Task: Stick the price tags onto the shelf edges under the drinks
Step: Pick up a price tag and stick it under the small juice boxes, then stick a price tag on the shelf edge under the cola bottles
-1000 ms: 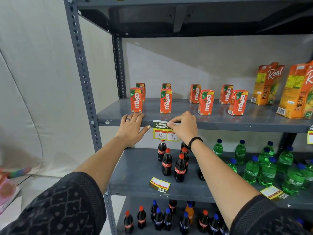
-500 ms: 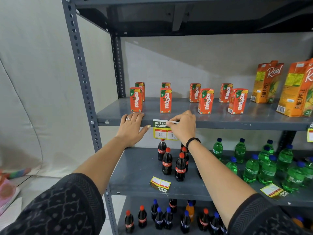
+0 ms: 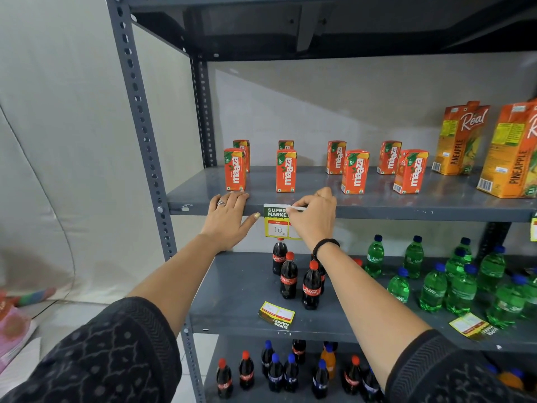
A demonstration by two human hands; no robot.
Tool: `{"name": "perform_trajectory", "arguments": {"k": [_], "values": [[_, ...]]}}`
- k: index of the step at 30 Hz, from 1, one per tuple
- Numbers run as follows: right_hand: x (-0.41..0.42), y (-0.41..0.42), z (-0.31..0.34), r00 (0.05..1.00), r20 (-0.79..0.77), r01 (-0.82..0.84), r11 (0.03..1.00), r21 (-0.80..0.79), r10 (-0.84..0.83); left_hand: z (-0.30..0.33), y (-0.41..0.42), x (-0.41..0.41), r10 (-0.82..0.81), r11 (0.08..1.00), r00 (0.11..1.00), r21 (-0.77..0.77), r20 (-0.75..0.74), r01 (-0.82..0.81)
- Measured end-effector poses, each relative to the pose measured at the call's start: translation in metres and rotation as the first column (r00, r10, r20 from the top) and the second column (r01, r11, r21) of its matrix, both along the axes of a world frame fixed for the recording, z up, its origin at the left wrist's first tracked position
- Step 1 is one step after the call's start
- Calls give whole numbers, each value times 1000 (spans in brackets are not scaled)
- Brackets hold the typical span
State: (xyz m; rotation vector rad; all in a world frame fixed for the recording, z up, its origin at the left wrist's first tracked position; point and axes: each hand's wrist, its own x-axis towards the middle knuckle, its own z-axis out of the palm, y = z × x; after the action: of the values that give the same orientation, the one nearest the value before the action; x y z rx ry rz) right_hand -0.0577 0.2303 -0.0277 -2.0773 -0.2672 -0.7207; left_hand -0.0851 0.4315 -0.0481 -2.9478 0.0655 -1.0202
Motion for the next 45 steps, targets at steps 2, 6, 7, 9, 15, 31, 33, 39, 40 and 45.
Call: {"name": "perform_trajectory", "arguments": {"k": [2, 6, 7, 9, 15, 31, 33, 39, 40, 45], "values": [[-1, 1, 0, 1000, 3, 12, 1000, 2, -12, 0, 0, 0, -3, 1000, 1000, -5, -2, 3], [0, 1, -1, 1000, 8, 15, 999, 36, -15, 0, 1, 0, -14, 1000, 1000, -12, 10, 14], [0, 0, 0, 1000, 5, 11, 998, 55, -11, -1, 1, 0, -10, 1000, 1000, -8, 11, 10], [1, -1, 0, 1000, -6, -1, 997, 73, 1, -1, 1, 0, -1, 1000, 1000, -1, 15, 1], [0, 1, 2, 999, -18, 36, 997, 65, -35, 0, 0, 0, -5, 1000, 1000, -4, 18, 5], [1, -11, 4, 992, 34, 126, 948, -292, -122, -8, 0, -3, -40, 999, 996, -15, 76, 41], [-6, -15, -11, 987, 129, 126, 965, -228, -98, -23, 0, -9, -45, 999, 991, -11, 124, 47], [-36, -33, -99, 946, 322, 21, 985, -169, 35, -112, 10, -33, -107, 989, 991, -94, 84, 115], [-33, -35, -117, 954, 288, -31, 980, -196, 87, -130, 13, -33, -82, 992, 996, -95, 28, 84], [-4, -34, -184, 947, 59, -210, 745, -634, 317, -195, 21, -28, 81, 991, 953, -80, -293, -109]]}}
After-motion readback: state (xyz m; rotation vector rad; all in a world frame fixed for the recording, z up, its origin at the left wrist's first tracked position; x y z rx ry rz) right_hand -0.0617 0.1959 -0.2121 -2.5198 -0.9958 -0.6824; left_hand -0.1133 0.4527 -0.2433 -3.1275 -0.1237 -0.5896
